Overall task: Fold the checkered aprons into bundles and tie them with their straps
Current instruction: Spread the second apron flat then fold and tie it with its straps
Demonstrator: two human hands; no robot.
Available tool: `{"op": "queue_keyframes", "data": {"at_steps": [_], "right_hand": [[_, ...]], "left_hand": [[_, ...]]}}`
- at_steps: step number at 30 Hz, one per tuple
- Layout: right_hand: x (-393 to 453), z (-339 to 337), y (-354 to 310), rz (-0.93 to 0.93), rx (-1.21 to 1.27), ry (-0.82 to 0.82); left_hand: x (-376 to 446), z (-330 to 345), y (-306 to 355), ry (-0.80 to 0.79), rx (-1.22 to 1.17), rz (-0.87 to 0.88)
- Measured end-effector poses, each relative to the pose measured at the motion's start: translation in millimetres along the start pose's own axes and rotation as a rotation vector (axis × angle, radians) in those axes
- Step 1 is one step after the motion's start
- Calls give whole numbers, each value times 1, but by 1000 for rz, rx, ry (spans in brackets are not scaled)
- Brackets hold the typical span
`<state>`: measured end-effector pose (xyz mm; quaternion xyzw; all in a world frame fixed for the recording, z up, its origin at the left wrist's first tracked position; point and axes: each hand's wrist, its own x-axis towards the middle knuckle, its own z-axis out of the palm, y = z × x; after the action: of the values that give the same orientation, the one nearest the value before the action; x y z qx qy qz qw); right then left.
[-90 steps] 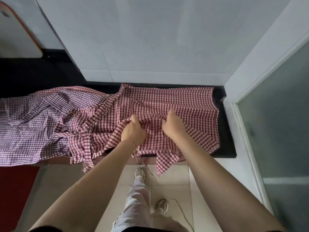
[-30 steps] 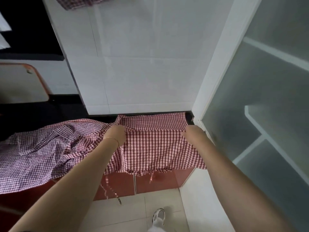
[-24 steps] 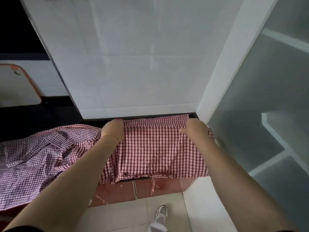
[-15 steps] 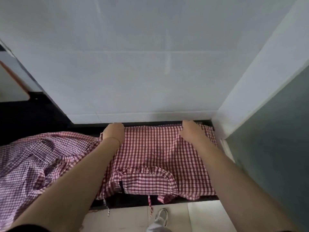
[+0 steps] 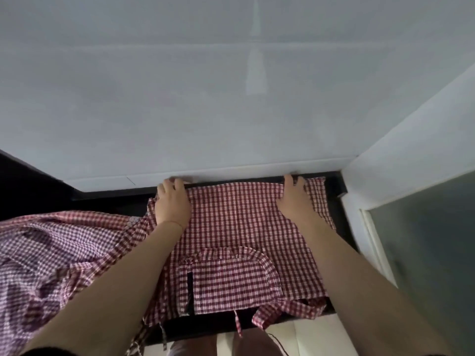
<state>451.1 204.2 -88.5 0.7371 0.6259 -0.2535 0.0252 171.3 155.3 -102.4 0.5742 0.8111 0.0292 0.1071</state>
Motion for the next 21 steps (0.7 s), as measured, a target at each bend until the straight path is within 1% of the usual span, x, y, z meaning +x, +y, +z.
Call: {"op": "queue_keyframes", "data": {"at_steps": [2, 3, 4, 5, 7, 8, 9, 10, 13, 17, 19, 21], "right_hand": [[-9, 6, 0, 20, -41, 125], [-15, 10, 0, 18, -62, 188], [-20, 15, 0, 21, -81, 203], [-25, 21, 1, 43, -93, 147], [-31, 35, 5, 113, -131, -83], [-33, 41, 8, 140, -160, -177], [-34, 45, 11, 154, -182, -230], [-36, 48, 15, 161, -203, -254], [-44, 49, 18, 142, -276, -258], [-46, 42, 26, 139, -254, -220], [-44, 34, 30, 121, -206, -118], [-37, 25, 39, 68, -187, 55]], "left_hand": [[-14, 3, 0, 95, 7, 143], [-23, 6, 0, 94, 4, 238], [-32, 10, 1, 24, 8, 316], [-41, 16, 1, -101, 35, 348], [-52, 29, 1, -363, 105, 309], [-55, 36, 1, -454, 131, 279], [-58, 41, 1, -511, 152, 265], [-61, 44, 1, -536, 173, 265], [-68, 40, 1, -543, 239, 269], [-69, 29, 7, -570, 250, 229], [-65, 22, 15, -520, 197, 183], [-59, 19, 24, -370, 156, 186]]}}
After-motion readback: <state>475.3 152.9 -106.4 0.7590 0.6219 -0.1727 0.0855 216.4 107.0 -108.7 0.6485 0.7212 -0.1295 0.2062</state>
